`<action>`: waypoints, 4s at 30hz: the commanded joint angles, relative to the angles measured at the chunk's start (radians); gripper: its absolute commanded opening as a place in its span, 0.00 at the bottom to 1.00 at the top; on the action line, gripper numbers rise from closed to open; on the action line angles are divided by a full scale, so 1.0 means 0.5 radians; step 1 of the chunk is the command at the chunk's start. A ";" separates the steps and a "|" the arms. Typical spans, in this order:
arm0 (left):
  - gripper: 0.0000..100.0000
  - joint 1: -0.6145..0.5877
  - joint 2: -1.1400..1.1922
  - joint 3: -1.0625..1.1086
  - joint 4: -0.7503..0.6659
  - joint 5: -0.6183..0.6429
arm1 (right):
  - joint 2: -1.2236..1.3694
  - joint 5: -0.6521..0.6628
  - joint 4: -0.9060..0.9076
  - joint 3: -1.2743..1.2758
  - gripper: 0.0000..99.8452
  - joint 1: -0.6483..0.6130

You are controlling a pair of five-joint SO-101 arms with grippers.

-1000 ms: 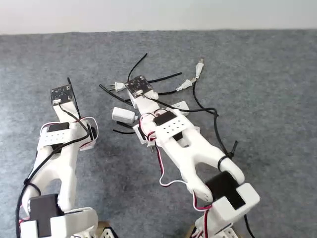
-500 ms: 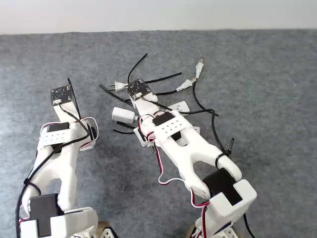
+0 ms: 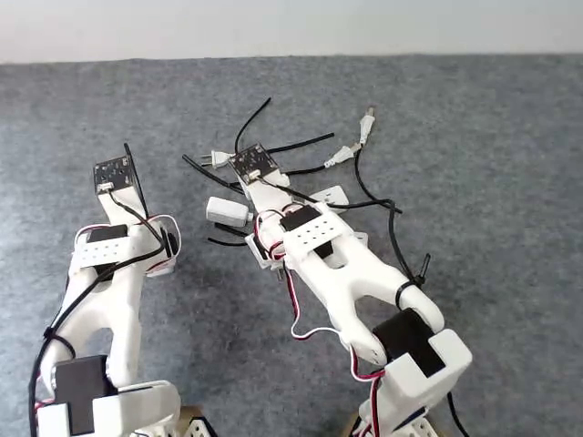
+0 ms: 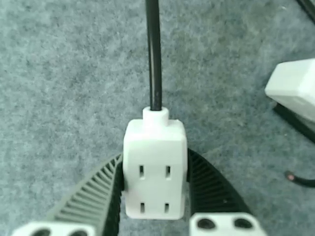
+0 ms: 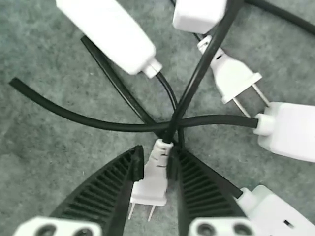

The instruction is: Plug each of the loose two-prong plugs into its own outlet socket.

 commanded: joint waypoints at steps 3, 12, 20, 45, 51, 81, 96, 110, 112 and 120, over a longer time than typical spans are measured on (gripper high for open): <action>0.01 0.012 -0.006 -0.072 -0.046 -0.015 | -0.005 0.015 0.017 -0.068 0.12 0.014; 0.01 0.009 -0.006 -0.072 -0.046 -0.015 | 0.284 0.012 0.293 -0.430 0.11 0.017; 0.01 0.009 -0.006 -0.072 -0.046 -0.015 | 0.290 0.012 0.293 -0.454 0.11 0.014; 0.01 0.009 -0.006 -0.072 -0.046 -0.018 | 0.299 0.012 0.161 -0.491 0.10 0.063; 0.01 0.009 -0.006 -0.069 -0.046 -0.018 | 0.311 0.009 0.170 -0.512 0.02 0.087; 0.01 0.049 -0.021 -0.072 -0.046 -0.006 | -0.852 0.117 0.756 0.003 0.01 0.330; 0.01 0.783 -0.178 -0.133 0.169 0.371 | -0.947 0.129 0.333 0.442 0.01 0.916; 0.01 1.534 0.187 -0.247 -0.006 0.601 | -0.947 0.129 0.305 0.470 0.01 0.984; 0.01 1.531 0.285 -0.348 0.061 0.601 | -0.947 0.129 0.305 0.470 0.01 0.984; 0.01 1.531 0.776 -0.971 0.427 0.786 | -0.947 0.129 0.305 0.470 0.01 0.984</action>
